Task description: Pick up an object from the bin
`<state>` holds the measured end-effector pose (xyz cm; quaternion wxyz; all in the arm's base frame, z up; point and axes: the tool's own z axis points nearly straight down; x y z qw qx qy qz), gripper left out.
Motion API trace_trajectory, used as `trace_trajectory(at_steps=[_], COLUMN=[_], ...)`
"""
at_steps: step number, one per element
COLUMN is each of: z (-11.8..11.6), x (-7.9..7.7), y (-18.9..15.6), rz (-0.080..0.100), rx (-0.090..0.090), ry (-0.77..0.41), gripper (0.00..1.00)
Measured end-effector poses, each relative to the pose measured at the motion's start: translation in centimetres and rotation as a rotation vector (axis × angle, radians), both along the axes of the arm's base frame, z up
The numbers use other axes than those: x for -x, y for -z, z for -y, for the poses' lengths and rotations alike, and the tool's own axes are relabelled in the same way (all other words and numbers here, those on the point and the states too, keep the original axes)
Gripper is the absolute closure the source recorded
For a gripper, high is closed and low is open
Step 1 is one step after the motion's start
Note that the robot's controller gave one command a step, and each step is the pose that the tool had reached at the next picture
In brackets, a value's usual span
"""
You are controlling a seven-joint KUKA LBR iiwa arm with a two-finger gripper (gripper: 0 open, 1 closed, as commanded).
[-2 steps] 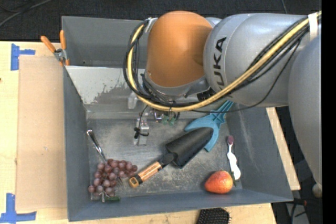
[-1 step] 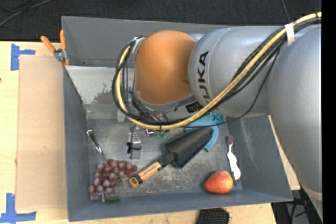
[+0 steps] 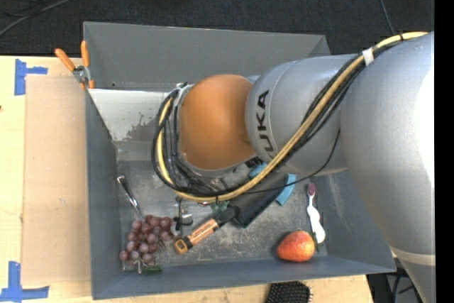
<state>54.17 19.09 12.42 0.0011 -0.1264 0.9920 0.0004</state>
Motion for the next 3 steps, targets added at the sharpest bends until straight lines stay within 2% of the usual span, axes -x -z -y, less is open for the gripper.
trace_trajectory(at_steps=[1, 2, 3], z=[-1.3, -0.2, -0.1], x=[5.4, 3.4, 3.8], y=[3.0, 2.1, 3.5], rz=[-0.003, -0.002, 0.003], rx=[0.000, 0.000, -0.001], ry=[-0.063, -0.047, -0.111], gripper=[0.00, 0.00, 0.00])
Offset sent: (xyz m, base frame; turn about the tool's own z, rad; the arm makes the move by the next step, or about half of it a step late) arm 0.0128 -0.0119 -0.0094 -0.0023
